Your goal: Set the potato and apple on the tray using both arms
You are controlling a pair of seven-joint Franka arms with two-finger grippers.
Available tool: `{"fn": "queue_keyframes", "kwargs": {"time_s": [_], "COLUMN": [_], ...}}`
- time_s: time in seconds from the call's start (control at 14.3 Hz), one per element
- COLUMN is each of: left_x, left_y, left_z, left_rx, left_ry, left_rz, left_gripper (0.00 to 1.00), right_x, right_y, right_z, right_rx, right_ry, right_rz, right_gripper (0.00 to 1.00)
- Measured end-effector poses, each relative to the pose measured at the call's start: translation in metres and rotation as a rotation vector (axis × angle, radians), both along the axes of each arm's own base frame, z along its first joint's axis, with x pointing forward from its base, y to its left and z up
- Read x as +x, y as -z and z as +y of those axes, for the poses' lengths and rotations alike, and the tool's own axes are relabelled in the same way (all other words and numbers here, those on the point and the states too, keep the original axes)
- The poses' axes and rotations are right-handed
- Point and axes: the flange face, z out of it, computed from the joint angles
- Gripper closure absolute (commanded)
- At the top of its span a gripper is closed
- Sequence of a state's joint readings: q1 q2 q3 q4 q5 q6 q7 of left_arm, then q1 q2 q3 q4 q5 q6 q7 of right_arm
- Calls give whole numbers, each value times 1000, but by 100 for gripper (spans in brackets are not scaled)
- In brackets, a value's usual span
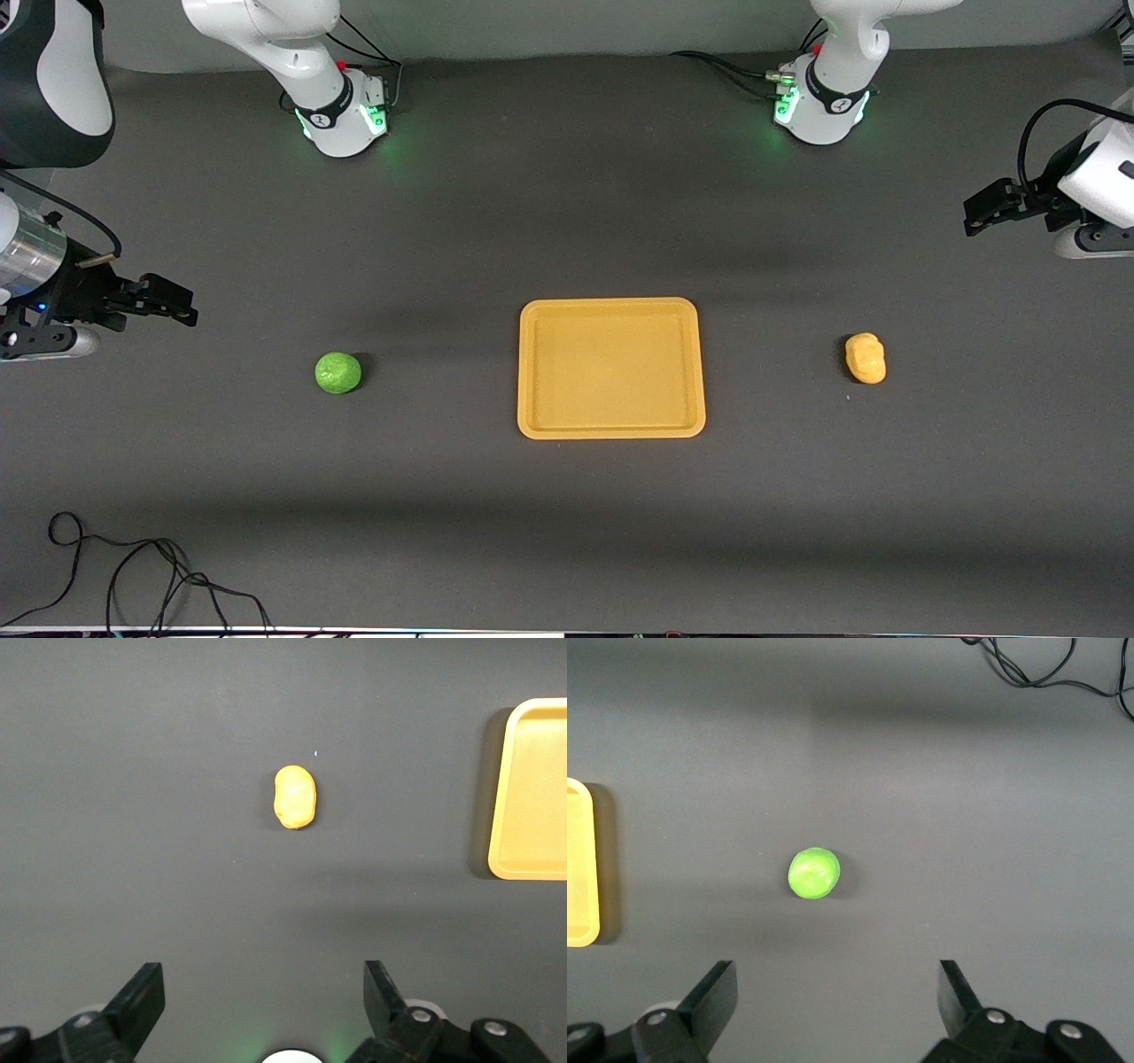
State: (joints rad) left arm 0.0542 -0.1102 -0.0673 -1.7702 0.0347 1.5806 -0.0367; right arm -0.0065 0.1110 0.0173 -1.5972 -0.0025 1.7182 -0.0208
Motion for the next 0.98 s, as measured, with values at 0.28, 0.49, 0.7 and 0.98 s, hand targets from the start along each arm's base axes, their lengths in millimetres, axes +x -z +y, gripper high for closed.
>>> {"fn": "queue_keyframes", "kwargs": {"time_s": [0.28, 0.49, 0.7, 0.98], "left_x": [0, 0, 10, 51], "left_y": [0, 0, 14, 102], "left_z": [0, 0, 0, 2], "left_rx": [0, 0, -2, -13], "left_ry": [0, 0, 2, 8], "left_rz": [0, 0, -14, -46], "left_gripper": [0, 0, 0, 0], "right_x": [0, 0, -1, 0], "right_y": [0, 0, 1, 14], "right_z": [0, 0, 0, 5], "right_rx": [0, 0, 0, 1], "right_ry": [0, 0, 1, -5], "right_rz": [2, 2, 12, 39], "right_gripper": [0, 0, 0, 0]}}
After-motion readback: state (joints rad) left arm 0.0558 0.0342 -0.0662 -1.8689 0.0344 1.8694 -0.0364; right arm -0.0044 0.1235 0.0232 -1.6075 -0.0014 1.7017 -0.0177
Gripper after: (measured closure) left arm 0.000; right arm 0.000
